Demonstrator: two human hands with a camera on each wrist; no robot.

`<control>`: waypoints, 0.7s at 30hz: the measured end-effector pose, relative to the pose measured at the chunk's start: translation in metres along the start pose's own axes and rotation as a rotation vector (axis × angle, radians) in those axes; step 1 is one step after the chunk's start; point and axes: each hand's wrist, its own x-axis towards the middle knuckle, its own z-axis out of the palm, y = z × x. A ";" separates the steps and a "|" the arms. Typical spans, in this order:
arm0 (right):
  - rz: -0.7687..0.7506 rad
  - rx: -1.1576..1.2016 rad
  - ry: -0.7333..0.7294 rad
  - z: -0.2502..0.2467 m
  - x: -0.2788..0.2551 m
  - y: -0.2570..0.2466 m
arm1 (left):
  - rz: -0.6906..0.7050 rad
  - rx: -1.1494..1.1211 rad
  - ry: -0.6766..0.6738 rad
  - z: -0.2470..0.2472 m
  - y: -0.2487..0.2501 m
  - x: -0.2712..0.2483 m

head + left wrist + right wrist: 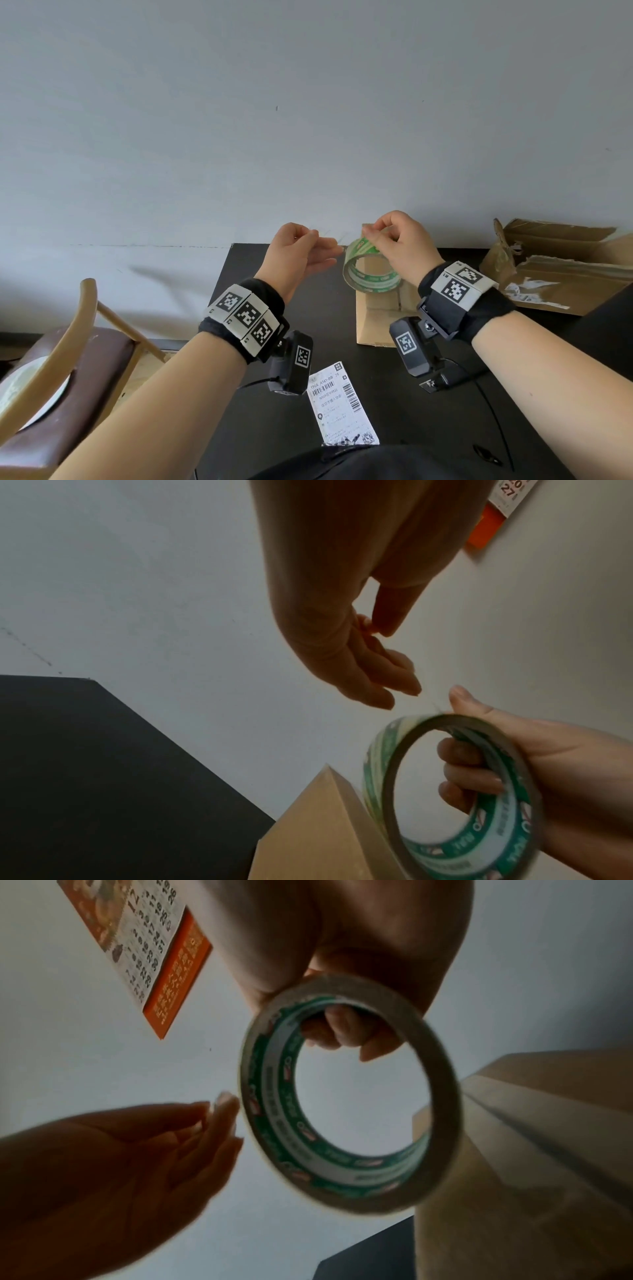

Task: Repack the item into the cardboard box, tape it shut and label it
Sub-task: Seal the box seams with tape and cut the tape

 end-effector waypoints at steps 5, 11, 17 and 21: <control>0.005 0.010 -0.028 -0.008 -0.006 -0.008 | 0.022 0.036 0.060 -0.001 -0.002 -0.003; -0.015 -0.002 -0.031 -0.015 -0.020 -0.014 | 0.034 0.047 0.075 -0.002 -0.004 -0.013; -0.085 -0.162 0.092 -0.018 -0.024 -0.015 | 0.004 -0.054 0.040 0.010 -0.002 -0.029; -0.094 -0.241 0.044 -0.022 -0.031 -0.009 | 0.003 -0.044 0.051 0.011 -0.001 -0.038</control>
